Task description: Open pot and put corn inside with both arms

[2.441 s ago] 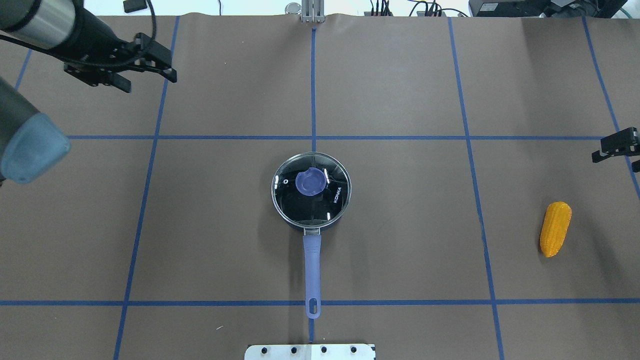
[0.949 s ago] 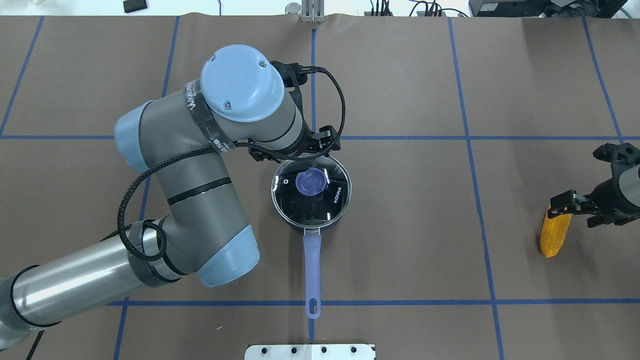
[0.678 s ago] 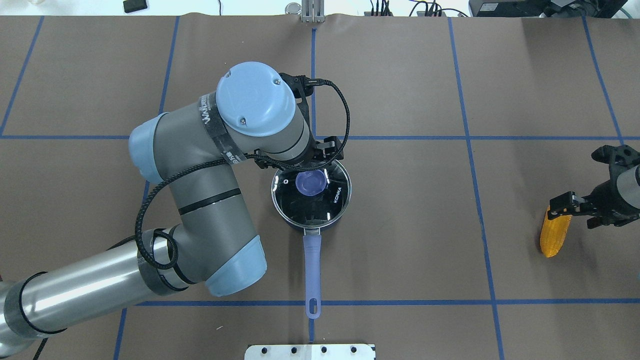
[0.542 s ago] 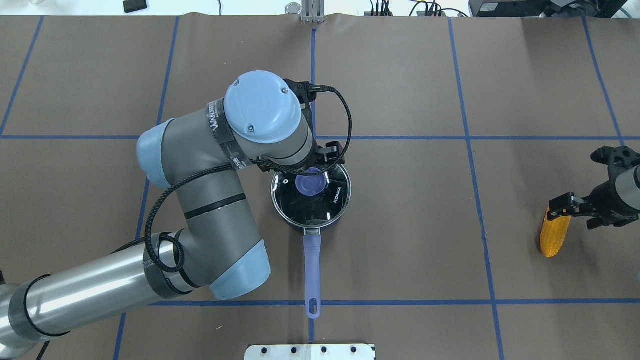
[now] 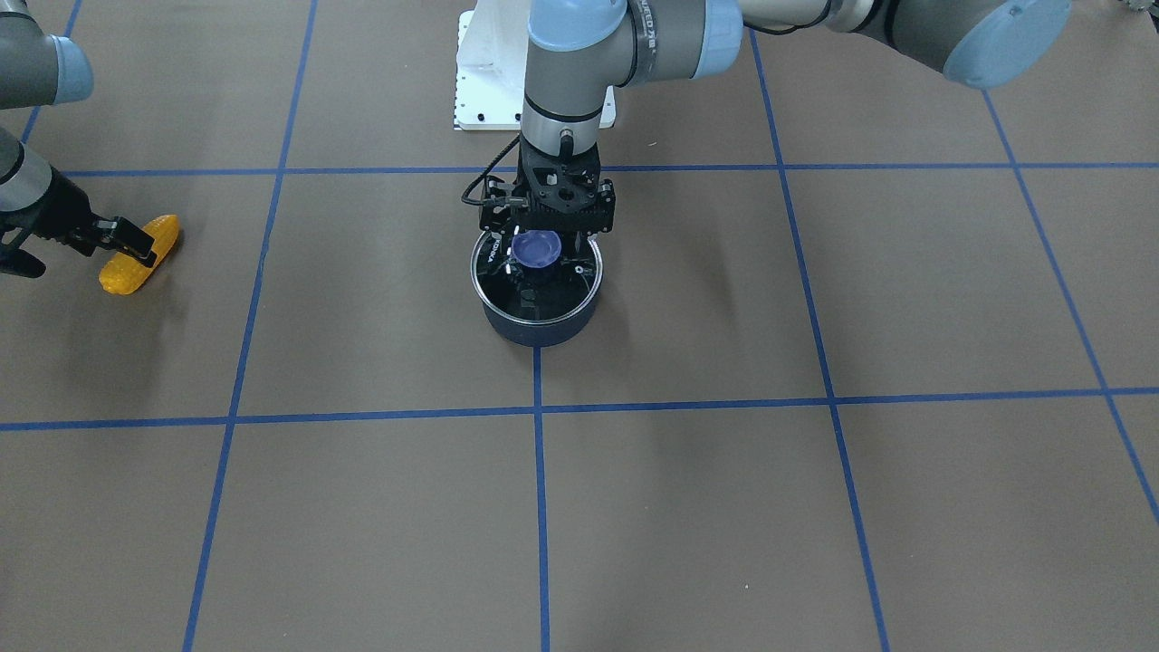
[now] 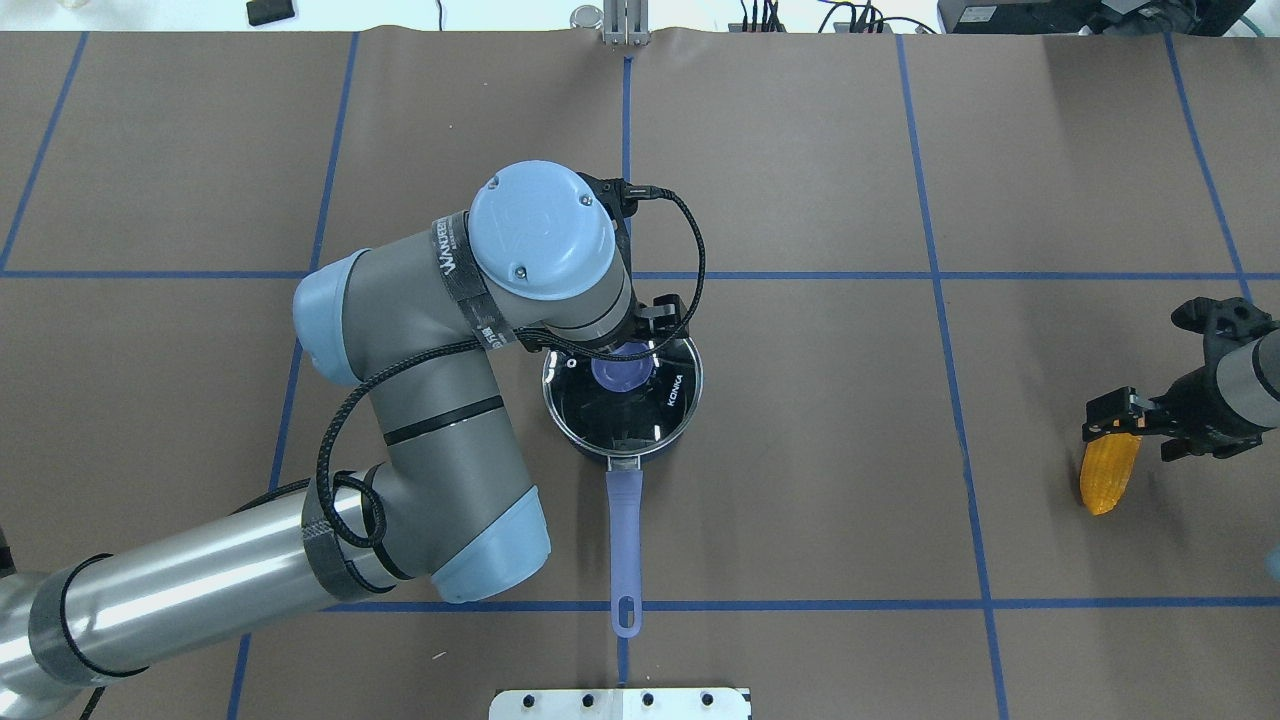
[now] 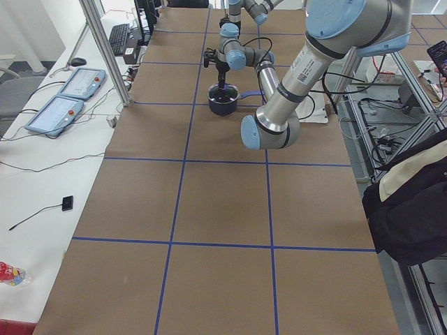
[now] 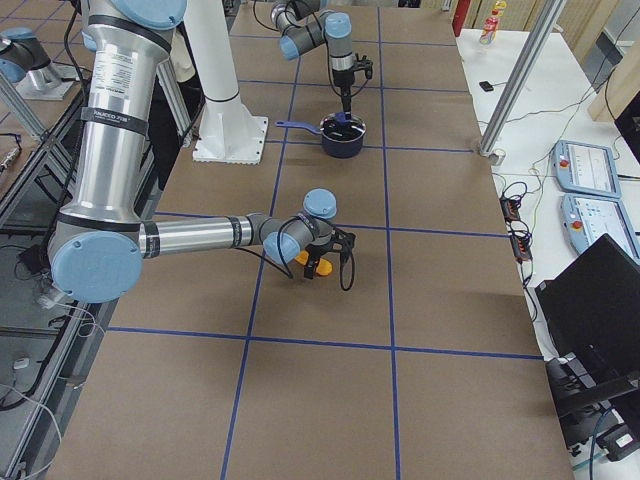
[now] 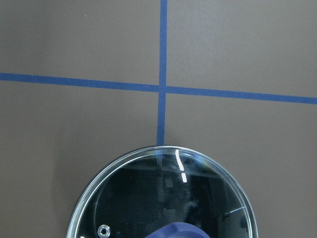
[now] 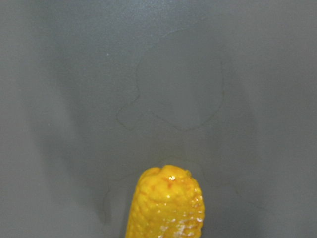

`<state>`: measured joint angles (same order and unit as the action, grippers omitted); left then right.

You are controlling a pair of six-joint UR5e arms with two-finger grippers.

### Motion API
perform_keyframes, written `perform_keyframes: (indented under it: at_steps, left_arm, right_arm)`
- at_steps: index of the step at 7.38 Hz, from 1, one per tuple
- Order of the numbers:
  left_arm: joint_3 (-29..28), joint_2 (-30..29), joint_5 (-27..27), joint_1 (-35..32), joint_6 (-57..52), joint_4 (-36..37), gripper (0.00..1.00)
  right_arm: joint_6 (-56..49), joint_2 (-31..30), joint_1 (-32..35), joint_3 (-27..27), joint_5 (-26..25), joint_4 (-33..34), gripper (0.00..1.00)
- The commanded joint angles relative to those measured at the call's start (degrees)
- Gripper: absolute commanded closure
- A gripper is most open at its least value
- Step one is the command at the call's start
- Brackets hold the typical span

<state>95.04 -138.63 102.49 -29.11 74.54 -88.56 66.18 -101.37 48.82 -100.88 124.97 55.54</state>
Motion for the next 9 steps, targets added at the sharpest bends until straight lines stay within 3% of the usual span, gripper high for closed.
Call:
perform_keyframes:
  at_steps: [1, 5, 6, 9]
  left_arm:
    - [-0.7, -0.1, -0.1, 0.0, 0.0, 0.0, 0.02]
    - [-1.0, -0.1, -0.7, 0.0, -0.1, -0.1, 0.02]
    - [-1.4, -0.1, -0.7, 0.0, -0.1, -0.1, 0.02]
    - [-1.8, -0.1, -0.7, 0.0, -0.2, -0.2, 0.02]
  right_arm:
    - [1.3, 0.0, -0.4, -0.2, -0.3, -0.5, 0.02]
    - [1.3, 0.3, -1.0, 0.2, -0.7, -0.5, 0.13]
    - [1.8, 1.2, -1.2, 0.2, -0.7, -0.6, 0.21]
    - [5.5, 2.8, -1.8, 0.3, -0.3, -0.4, 0.58]
